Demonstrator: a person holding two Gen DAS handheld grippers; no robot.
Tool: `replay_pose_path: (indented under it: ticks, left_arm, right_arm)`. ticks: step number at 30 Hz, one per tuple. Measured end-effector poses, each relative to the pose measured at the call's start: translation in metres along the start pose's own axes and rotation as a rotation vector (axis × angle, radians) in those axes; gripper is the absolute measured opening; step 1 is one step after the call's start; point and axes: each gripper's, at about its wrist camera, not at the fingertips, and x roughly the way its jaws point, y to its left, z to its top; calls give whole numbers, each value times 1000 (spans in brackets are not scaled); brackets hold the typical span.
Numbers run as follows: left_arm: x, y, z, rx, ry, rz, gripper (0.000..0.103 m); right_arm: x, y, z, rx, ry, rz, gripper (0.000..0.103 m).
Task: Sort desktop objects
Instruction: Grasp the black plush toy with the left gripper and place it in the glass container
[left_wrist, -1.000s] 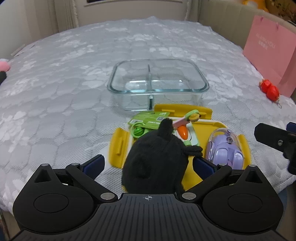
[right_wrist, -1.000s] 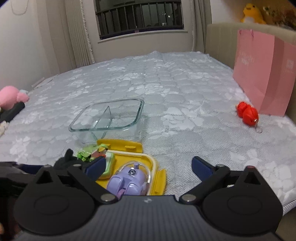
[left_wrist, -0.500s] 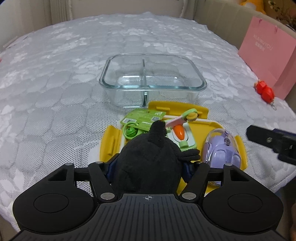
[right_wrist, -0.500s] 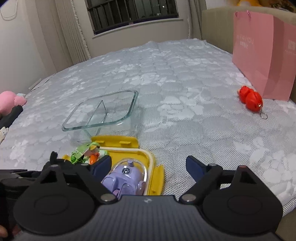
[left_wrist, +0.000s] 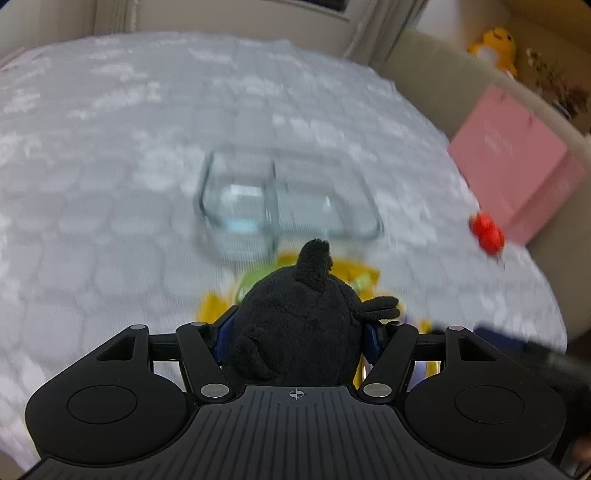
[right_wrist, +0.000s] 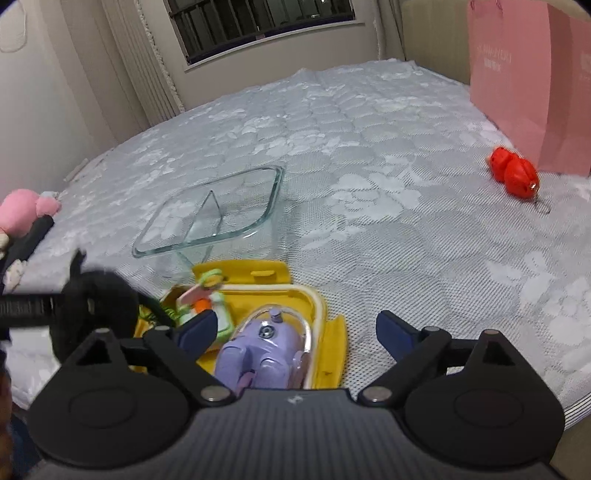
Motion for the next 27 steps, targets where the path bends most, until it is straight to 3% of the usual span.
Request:
replay_pose_path:
  ticks: [6, 11, 15, 20, 24, 26, 27]
  left_arm:
    - [-22, -5, 59, 16, -120, 6, 69]
    - [-8, -3, 99, -4, -130, -11, 70]
    - [33, 3, 112, -18, -67, 18, 70]
    - [93, 22, 106, -49, 38, 47, 70]
    - [113, 32, 103, -46, 82, 53, 73]
    - [106, 36, 106, -53, 60, 36, 79]
    - [100, 36, 108, -53, 42, 25, 90]
  right_arm:
    - [-1, -5, 5, 26, -3, 27, 95]
    - [6, -8, 8, 43, -4, 36, 96]
    - [16, -9, 11, 39, 17, 37, 96]
    - [28, -12, 14, 51, 36, 35, 96]
    - [34, -11, 14, 45, 46, 41, 96]
    - [35, -9, 14, 34, 46, 41, 96]
    - [36, -8, 14, 29, 44, 40, 96]
